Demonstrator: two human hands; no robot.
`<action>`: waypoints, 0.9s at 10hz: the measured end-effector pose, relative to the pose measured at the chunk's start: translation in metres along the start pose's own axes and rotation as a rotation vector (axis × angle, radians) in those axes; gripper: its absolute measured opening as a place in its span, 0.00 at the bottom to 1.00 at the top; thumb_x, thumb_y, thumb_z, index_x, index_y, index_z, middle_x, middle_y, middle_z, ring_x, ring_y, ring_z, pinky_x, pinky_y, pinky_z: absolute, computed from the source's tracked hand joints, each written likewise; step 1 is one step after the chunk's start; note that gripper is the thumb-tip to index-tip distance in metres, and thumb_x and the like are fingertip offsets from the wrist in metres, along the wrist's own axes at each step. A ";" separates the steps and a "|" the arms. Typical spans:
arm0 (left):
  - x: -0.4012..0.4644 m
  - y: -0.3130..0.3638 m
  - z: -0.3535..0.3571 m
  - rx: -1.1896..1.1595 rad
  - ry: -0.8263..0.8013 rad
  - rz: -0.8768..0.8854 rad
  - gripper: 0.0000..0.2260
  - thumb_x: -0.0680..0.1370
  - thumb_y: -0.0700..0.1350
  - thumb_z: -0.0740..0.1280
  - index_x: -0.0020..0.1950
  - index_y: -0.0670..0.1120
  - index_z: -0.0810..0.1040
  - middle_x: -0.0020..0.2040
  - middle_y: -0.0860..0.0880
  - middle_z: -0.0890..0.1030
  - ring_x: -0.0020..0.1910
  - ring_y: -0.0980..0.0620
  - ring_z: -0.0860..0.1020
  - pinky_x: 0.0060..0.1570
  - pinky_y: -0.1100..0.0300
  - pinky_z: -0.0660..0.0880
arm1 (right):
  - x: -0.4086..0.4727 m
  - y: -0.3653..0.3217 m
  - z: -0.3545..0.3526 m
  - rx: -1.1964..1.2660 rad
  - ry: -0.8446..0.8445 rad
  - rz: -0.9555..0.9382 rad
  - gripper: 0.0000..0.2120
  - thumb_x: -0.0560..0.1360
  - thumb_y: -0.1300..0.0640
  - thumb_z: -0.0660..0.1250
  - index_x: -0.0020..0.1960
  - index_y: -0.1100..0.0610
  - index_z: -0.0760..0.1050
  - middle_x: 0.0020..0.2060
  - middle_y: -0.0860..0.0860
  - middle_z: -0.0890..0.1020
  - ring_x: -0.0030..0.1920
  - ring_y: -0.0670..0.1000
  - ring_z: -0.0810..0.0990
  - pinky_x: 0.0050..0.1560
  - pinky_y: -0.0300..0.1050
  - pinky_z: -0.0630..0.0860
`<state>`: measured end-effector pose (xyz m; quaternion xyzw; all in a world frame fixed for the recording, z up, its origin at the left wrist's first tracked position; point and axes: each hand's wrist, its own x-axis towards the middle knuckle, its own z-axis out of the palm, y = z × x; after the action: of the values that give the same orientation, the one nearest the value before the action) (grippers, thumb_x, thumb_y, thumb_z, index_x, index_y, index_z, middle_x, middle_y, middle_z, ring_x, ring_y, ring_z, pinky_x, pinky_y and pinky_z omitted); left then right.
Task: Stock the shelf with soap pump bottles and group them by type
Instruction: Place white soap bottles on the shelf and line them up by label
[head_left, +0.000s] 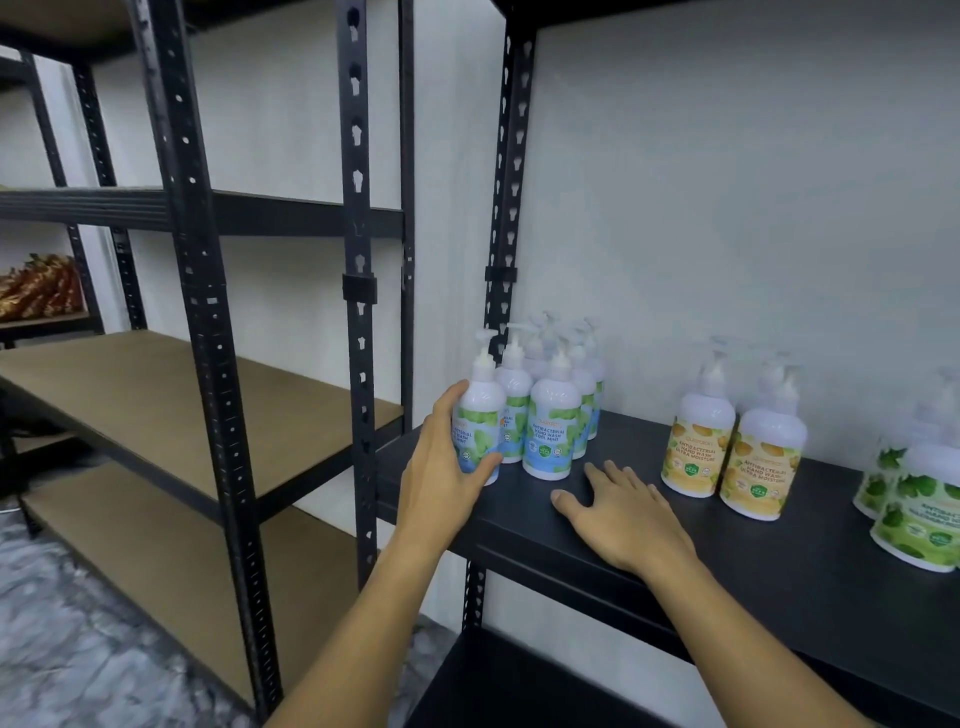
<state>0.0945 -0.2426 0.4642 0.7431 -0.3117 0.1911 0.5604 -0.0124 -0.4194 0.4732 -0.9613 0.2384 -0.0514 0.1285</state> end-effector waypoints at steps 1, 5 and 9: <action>0.001 0.003 0.001 0.034 -0.007 0.005 0.37 0.73 0.47 0.76 0.71 0.68 0.57 0.65 0.57 0.73 0.60 0.55 0.76 0.54 0.47 0.79 | 0.000 0.000 0.000 0.000 0.003 0.001 0.37 0.79 0.32 0.48 0.82 0.51 0.50 0.81 0.51 0.50 0.81 0.52 0.47 0.79 0.53 0.46; -0.004 0.002 -0.004 0.088 -0.046 0.064 0.40 0.73 0.44 0.73 0.75 0.66 0.53 0.71 0.60 0.66 0.66 0.60 0.71 0.60 0.50 0.77 | 0.000 0.000 -0.001 -0.006 0.002 0.002 0.37 0.79 0.32 0.48 0.82 0.51 0.51 0.81 0.51 0.51 0.81 0.52 0.48 0.79 0.53 0.47; -0.003 -0.001 -0.002 0.094 -0.044 0.066 0.41 0.73 0.44 0.74 0.75 0.65 0.54 0.69 0.57 0.67 0.64 0.60 0.71 0.58 0.52 0.77 | -0.001 -0.002 -0.002 -0.009 0.000 0.006 0.37 0.79 0.32 0.48 0.82 0.51 0.51 0.81 0.51 0.51 0.81 0.52 0.48 0.79 0.52 0.47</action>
<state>0.0927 -0.2395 0.4620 0.7621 -0.3389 0.2076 0.5111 -0.0129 -0.4178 0.4753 -0.9611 0.2414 -0.0501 0.1244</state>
